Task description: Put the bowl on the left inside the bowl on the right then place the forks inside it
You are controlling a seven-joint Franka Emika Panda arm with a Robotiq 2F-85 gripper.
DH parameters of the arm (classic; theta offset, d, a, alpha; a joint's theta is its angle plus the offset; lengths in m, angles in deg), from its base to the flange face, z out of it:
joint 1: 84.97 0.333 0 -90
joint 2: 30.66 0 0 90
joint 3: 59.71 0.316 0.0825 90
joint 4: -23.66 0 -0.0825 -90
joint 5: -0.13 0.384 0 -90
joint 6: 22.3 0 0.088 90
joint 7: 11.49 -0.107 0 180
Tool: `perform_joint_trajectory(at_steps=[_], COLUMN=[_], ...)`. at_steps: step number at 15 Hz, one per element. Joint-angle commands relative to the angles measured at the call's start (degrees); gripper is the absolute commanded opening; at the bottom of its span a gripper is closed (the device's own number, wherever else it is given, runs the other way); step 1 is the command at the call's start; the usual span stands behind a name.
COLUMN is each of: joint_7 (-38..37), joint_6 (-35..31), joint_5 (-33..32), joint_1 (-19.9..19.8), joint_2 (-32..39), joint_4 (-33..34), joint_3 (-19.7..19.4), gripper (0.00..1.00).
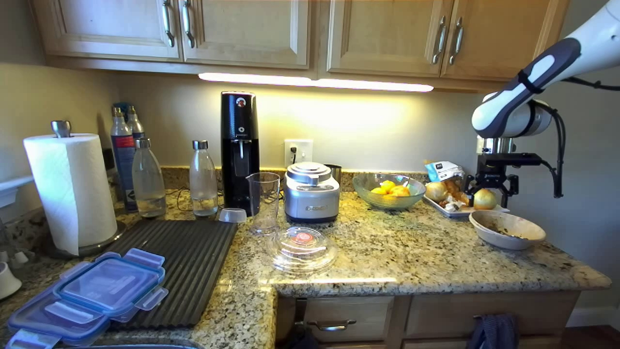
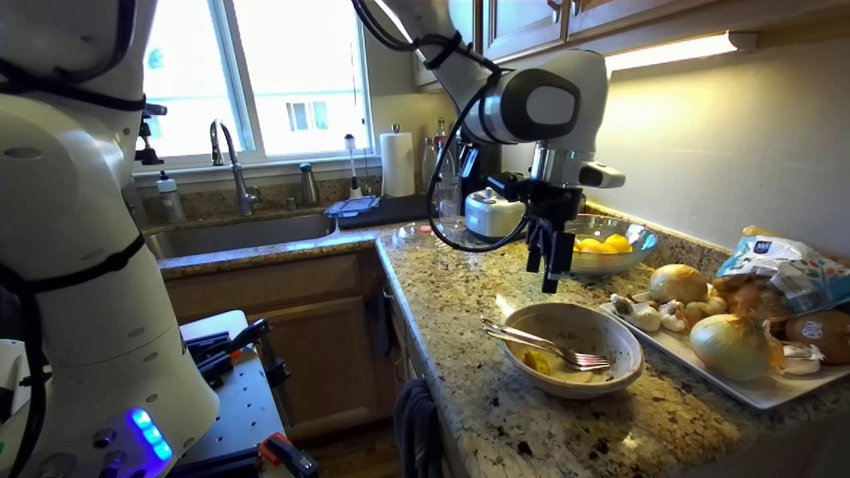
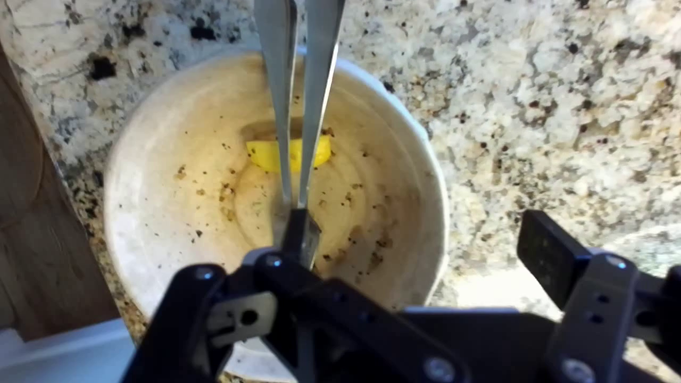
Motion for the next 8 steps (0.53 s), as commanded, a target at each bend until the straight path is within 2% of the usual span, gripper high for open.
perform_joint_trajectory(at_steps=[1,5,6,8], joint_7=[-1.99,-2.77,-1.28,-1.26], joint_6=[-6.81,-11.51,-8.11,-8.22], joint_5=[-5.39,-8.01,-6.48,-6.51], joint_1=[3.17,4.59,3.42,3.43], joint_2=[-9.01,-14.28,-9.12,-9.79], joint_4=[-9.63,-14.48,-8.6,-8.95], joint_3=[0.62,2.15,2.64,3.1], gripper=[1.0,1.0,1.0,1.0])
